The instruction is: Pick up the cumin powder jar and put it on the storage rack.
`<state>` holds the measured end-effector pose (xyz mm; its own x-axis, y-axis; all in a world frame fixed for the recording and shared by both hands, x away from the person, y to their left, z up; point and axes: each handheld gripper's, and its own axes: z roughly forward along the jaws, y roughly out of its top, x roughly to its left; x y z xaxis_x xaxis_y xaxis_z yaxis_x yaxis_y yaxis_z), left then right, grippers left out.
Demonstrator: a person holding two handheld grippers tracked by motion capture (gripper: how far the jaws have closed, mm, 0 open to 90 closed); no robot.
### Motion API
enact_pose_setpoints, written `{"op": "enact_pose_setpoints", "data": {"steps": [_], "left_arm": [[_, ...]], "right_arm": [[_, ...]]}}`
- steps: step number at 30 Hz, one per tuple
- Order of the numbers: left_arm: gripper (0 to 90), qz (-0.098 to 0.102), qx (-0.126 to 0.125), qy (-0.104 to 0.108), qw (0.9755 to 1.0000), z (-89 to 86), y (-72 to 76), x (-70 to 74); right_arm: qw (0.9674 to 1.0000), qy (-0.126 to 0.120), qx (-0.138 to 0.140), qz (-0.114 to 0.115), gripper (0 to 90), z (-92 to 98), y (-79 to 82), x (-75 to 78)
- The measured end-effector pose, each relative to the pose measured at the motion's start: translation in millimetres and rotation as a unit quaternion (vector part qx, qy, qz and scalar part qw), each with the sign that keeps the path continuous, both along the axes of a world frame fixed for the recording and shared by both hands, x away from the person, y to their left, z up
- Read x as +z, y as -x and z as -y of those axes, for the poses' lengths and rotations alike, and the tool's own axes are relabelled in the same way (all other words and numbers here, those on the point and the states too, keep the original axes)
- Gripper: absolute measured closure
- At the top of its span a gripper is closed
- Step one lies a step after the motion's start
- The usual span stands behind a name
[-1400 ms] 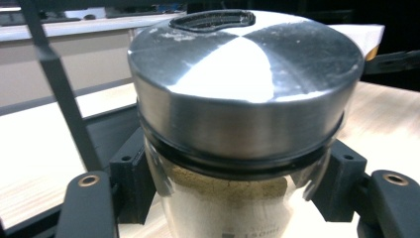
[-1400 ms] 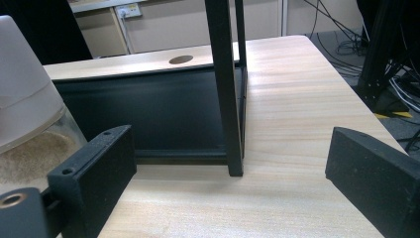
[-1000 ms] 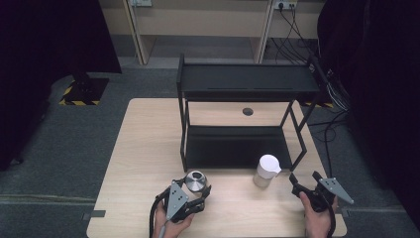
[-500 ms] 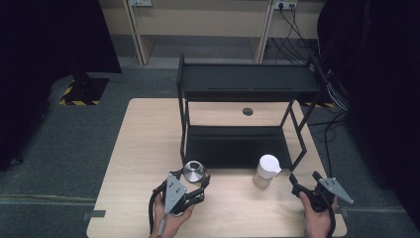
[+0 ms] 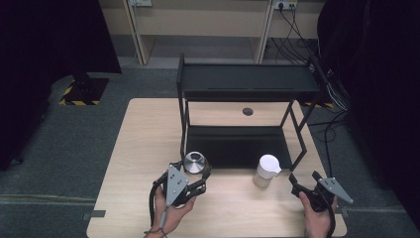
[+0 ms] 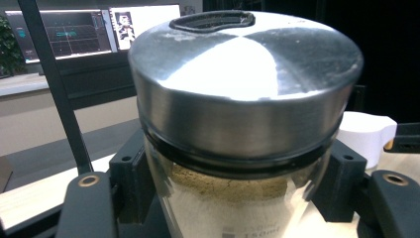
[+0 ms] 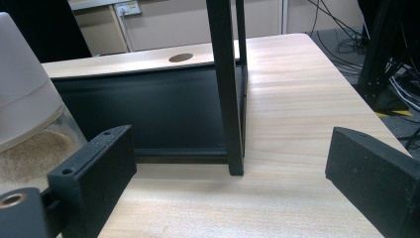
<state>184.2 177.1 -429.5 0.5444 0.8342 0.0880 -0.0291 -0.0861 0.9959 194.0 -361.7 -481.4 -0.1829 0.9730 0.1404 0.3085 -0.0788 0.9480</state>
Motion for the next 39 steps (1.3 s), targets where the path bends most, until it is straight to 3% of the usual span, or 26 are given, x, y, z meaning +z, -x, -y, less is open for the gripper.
{"op": "enact_pose_setpoints", "data": {"steps": [7,21,39], "left_arm": [[30.9,0.001,0.006,-0.008,0.9999,5.1,-8.6,16.5],[30.9,0.014,0.025,-0.001,0.9996,16.0,-27.4,45.6],[30.9,0.012,0.047,-0.013,0.9987,23.4,-47.9,82.6]], "right_arm": [[1.0000,0.001,0.001,0.000,5.6,-0.3,-0.3,0.1],[1.0000,-0.004,0.002,-0.001,5.6,1.1,-0.6,-0.1],[1.0000,-0.003,0.003,-0.004,5.6,1.0,-1.5,0.7]]}}
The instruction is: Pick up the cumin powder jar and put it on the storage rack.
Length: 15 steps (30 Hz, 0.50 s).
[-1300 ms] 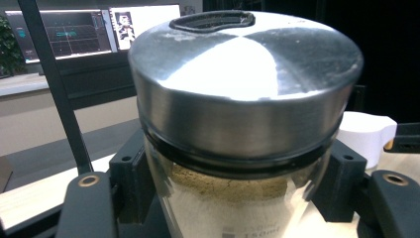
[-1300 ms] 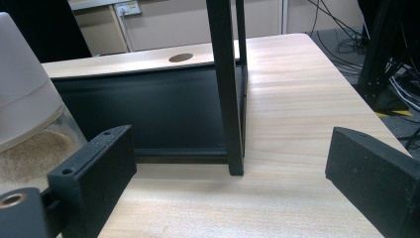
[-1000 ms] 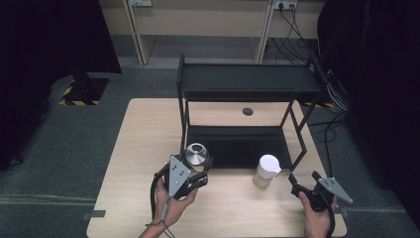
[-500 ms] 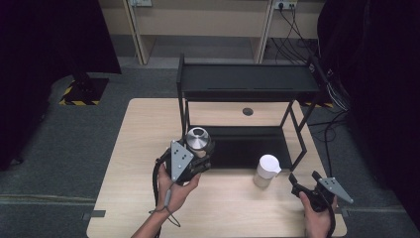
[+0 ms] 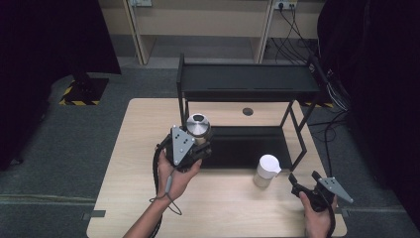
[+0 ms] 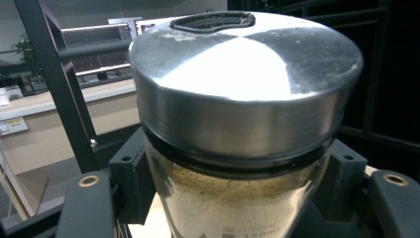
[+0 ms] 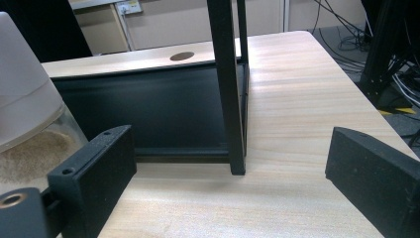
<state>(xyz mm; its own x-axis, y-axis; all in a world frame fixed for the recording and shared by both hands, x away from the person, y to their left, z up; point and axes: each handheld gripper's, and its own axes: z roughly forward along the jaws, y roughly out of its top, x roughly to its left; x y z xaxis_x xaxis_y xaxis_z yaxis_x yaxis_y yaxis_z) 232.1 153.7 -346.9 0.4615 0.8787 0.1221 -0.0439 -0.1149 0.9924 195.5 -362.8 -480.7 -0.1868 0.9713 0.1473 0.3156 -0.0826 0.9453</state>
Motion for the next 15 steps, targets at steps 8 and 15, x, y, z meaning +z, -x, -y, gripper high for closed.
{"op": "enact_pose_setpoints", "data": {"steps": [8,15], "left_arm": [[30.9,0.003,0.004,-0.002,1.0000,1.3,-7.7,15.9],[30.9,0.003,0.006,-0.008,0.9999,2.5,-16.1,31.1]], "right_arm": [[1.0000,-0.001,0.000,-0.001,5.6,0.5,-0.3,0.2],[1.0000,-0.002,0.002,-0.002,5.6,1.0,-0.6,0.3]]}}
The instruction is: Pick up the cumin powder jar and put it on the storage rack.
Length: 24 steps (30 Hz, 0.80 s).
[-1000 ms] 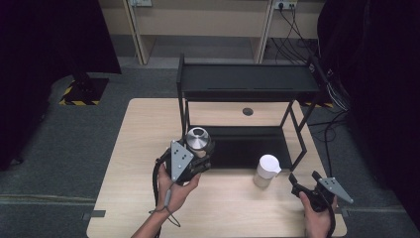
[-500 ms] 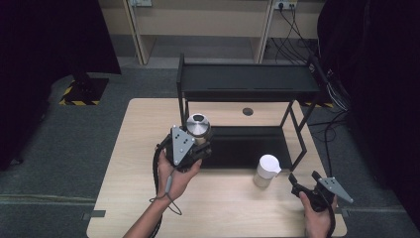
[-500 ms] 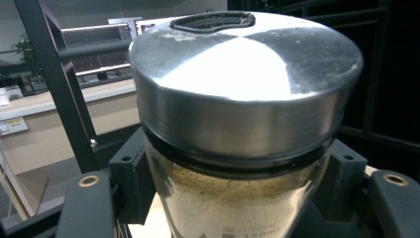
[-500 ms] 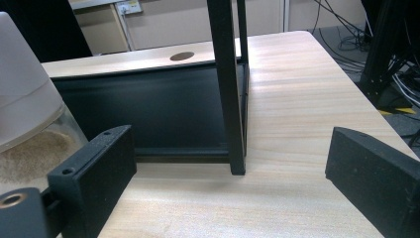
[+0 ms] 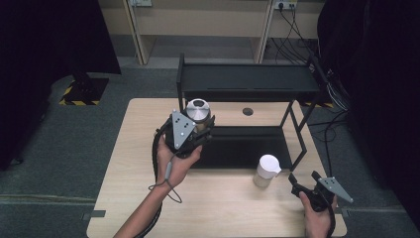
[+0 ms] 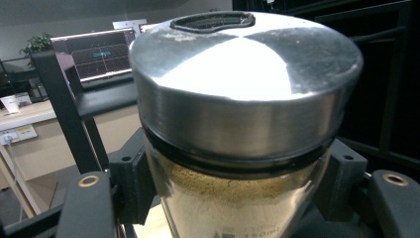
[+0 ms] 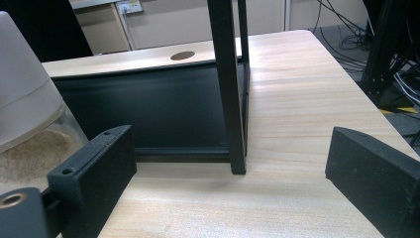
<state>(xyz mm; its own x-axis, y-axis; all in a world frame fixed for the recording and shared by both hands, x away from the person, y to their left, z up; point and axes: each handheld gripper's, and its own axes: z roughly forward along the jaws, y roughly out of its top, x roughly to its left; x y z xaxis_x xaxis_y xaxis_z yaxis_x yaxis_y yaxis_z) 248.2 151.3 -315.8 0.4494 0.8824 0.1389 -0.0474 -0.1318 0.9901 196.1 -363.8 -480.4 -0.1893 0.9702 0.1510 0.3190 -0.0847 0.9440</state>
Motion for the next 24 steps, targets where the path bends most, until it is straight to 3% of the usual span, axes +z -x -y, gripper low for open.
{"op": "enact_pose_setpoints", "data": {"steps": [4,9,24], "left_arm": [[30.9,0.001,0.000,-0.007,1.0000,1.7,-2.7,6.0],[30.9,0.004,-0.002,-0.002,1.0000,2.6,-7.0,16.3],[30.9,0.008,-0.003,-0.003,1.0000,5.5,-19.6,62.7]], "right_arm": [[1.0000,0.001,0.001,-0.001,5.6,-0.1,-0.3,0.4],[1.0000,-0.001,0.001,-0.001,5.6,0.6,-0.4,0.2],[1.0000,-0.005,0.003,-0.006,5.7,2.0,-1.9,1.2]]}}
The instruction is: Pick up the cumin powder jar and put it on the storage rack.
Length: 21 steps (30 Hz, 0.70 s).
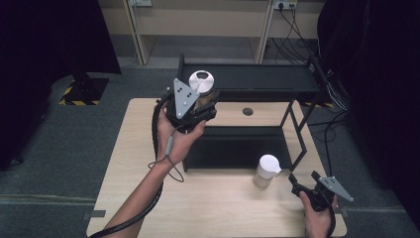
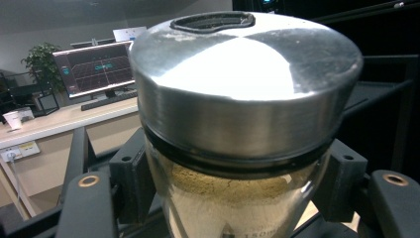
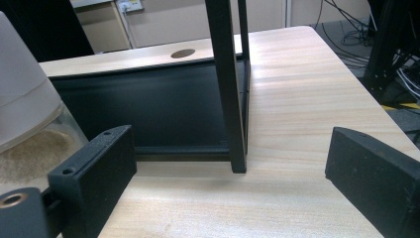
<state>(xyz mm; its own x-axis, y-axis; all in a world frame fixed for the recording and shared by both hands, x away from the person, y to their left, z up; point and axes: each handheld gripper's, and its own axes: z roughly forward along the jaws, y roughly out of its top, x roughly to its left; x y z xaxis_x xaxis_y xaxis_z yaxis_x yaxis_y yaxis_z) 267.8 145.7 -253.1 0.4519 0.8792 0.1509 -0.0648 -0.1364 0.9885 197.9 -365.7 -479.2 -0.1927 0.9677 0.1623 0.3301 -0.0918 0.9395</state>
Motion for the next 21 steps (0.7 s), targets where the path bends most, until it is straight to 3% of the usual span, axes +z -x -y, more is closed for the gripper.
{"op": "enact_pose_setpoints", "data": {"steps": [10,21], "left_arm": [[30.9,-0.005,0.011,0.001,0.9999,2.2,-13.2,20.1],[30.9,-0.034,0.036,-0.006,0.9988,16.0,-43.3,43.7]], "right_arm": [[1.0000,0.000,-0.001,0.000,5.7,-0.3,0.2,-0.1],[1.0000,0.003,0.001,-0.001,5.7,-0.6,-0.2,0.4]]}}
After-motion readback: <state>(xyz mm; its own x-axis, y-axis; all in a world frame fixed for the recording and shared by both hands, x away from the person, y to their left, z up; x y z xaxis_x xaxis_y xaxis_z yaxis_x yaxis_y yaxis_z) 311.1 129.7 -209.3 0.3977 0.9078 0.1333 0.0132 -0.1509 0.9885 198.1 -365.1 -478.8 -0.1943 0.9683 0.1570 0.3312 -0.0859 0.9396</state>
